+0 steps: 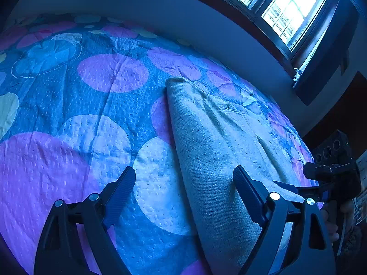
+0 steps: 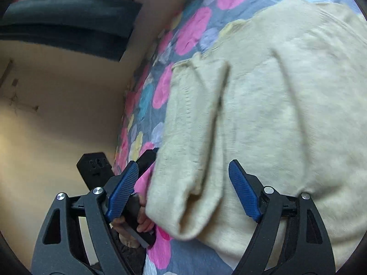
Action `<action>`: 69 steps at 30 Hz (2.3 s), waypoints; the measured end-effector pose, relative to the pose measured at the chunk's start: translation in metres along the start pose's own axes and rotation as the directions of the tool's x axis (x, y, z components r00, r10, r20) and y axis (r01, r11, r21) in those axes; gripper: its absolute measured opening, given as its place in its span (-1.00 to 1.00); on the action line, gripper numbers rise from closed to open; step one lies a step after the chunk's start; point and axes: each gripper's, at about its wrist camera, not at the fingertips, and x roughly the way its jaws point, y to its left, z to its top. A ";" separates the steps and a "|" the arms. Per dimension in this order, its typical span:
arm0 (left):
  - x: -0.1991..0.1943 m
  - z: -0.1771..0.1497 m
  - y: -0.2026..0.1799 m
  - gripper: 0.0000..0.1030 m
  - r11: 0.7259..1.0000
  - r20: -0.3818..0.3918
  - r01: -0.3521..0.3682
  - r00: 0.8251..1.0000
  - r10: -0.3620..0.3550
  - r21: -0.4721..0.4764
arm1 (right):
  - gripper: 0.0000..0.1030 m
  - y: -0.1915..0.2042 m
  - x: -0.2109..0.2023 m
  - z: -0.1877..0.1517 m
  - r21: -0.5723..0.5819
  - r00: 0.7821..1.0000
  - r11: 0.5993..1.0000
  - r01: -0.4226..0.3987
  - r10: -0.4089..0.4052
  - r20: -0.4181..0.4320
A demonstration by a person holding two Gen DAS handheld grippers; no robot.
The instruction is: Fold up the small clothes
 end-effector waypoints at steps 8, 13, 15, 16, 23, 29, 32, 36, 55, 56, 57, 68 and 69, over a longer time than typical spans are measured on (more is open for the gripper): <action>0.003 -0.001 0.006 0.66 1.000 -0.012 0.005 1.000 -0.005 -0.029 | 0.56 0.002 0.022 0.012 0.038 0.999 0.999 -0.001 0.003 -0.050; 0.003 -0.001 0.006 0.67 0.999 -0.015 0.005 1.000 -0.006 -0.032 | 0.35 0.003 0.039 0.026 0.049 0.998 0.998 -0.024 0.027 -0.060; 0.003 -0.001 0.006 0.67 0.999 -0.016 0.008 1.000 -0.008 -0.036 | 0.20 0.002 0.050 0.035 0.050 0.997 0.999 -0.009 0.013 -0.070; 0.003 -0.001 0.006 0.66 0.999 -0.017 0.009 1.000 -0.009 -0.037 | 0.09 0.000 0.054 0.039 0.053 0.997 0.999 -0.005 0.009 -0.072; -0.002 0.001 0.001 0.67 1.000 0.002 0.015 1.000 -0.015 -0.010 | -0.58 -0.015 0.078 0.062 0.077 0.997 0.997 -0.021 0.026 -0.069; -0.001 0.001 0.004 0.67 1.000 -0.004 0.014 1.000 -0.014 -0.028 | -0.82 -0.005 0.072 0.068 0.004 1.000 1.000 0.017 -0.017 -0.014; -0.002 0.000 0.006 0.67 0.999 -0.001 0.014 1.000 -0.014 -0.038 | -0.84 0.013 0.053 0.076 -0.065 0.998 0.997 0.031 -0.027 0.058; -0.003 -0.001 0.003 0.67 0.999 -0.002 0.015 1.000 -0.016 -0.028 | -0.85 0.033 0.012 0.086 -0.149 0.987 0.985 0.091 -0.068 0.147; -0.004 -0.025 -0.076 0.67 0.933 -0.030 0.132 0.991 -0.129 0.334 | -0.85 -0.118 -0.076 0.074 0.125 0.955 0.986 0.114 -0.143 0.258; -0.004 -0.028 -0.081 0.67 0.922 -0.040 0.139 0.990 -0.133 0.361 | -0.85 -0.119 -0.076 0.074 0.132 0.956 0.986 0.101 -0.133 0.260; -0.003 -0.031 -0.088 0.67 0.908 -0.054 0.149 0.989 -0.139 0.391 | -0.84 -0.120 -0.077 0.074 0.134 0.957 0.986 0.095 -0.127 0.260; 0.011 -0.054 -0.114 0.67 0.838 -0.162 0.163 0.983 -0.090 0.521 | -0.18 -0.104 -0.140 0.016 0.131 0.965 0.990 0.051 -0.082 0.248; 0.011 -0.056 -0.114 0.67 0.841 -0.168 0.161 0.982 -0.084 0.517 | -0.16 -0.103 -0.143 0.007 0.130 0.967 0.990 0.057 -0.087 0.240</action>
